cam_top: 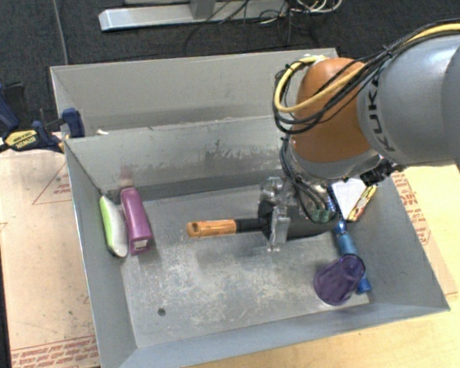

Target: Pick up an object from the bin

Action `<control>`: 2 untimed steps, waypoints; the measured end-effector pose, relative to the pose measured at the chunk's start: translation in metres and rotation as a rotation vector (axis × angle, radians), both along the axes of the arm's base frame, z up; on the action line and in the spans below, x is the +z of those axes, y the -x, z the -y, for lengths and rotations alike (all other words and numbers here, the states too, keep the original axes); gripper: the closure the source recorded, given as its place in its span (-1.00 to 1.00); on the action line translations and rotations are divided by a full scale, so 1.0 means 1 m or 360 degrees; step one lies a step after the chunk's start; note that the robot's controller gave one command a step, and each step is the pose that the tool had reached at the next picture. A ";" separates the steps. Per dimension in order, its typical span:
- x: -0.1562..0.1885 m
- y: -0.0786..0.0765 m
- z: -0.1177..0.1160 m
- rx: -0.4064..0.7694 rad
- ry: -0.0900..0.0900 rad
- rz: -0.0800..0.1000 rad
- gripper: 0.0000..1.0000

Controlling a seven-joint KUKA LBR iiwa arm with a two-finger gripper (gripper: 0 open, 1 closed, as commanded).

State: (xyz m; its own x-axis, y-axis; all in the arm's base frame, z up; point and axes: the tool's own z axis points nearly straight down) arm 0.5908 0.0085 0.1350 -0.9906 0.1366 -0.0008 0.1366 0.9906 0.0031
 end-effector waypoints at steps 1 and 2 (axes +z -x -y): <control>0.005 0.001 0.000 0.0000 0.0000 -0.0003 1.00; 0.008 0.000 0.000 0.0000 0.0000 -0.0001 1.00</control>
Offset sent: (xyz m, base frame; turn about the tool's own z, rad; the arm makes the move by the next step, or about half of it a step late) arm 0.0001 0.0000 0.0140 0.0000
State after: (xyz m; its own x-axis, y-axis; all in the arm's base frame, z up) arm 0.5905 0.0085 0.1431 -0.9906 0.1365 -0.0001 0.1365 0.9906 0.0031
